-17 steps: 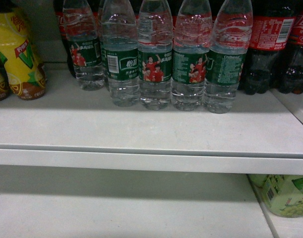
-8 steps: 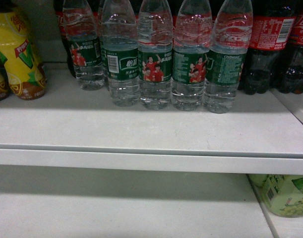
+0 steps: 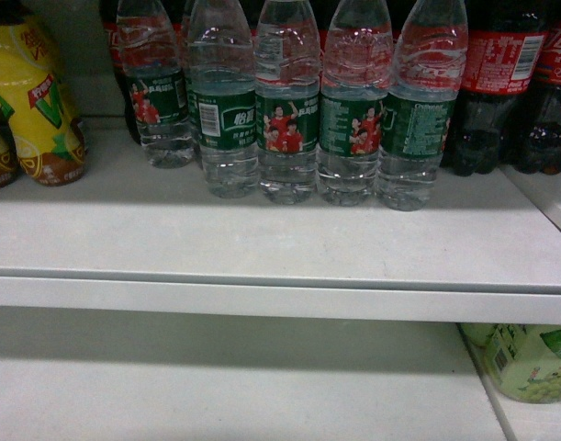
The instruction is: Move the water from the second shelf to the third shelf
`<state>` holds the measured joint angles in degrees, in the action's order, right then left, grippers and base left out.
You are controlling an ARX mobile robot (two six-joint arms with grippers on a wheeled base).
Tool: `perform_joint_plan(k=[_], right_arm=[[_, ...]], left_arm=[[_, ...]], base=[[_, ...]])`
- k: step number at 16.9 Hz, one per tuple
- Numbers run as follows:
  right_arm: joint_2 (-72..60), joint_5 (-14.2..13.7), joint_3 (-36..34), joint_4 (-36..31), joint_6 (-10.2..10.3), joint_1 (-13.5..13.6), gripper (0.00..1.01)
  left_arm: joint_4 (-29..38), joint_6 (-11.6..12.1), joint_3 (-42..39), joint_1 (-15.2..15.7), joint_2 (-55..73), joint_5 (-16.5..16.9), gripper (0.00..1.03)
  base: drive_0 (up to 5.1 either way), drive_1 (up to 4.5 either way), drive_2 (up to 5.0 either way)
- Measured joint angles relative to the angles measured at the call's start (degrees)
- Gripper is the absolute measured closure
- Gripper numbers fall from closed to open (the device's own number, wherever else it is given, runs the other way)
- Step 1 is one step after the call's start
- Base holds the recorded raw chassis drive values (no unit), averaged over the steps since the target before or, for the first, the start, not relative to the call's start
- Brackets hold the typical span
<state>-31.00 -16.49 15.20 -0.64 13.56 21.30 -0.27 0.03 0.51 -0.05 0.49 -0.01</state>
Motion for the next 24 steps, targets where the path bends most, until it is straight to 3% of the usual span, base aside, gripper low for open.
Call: perform_joint_plan(k=[24], right_arm=[[0.0, 0.0, -0.2, -0.2, 0.2, 0.0, 0.61]], left_arm=[[0.1, 0.0, 0.0, 0.0, 0.0, 0.0, 0.05]], base=[[0.0, 0.00, 0.0]])
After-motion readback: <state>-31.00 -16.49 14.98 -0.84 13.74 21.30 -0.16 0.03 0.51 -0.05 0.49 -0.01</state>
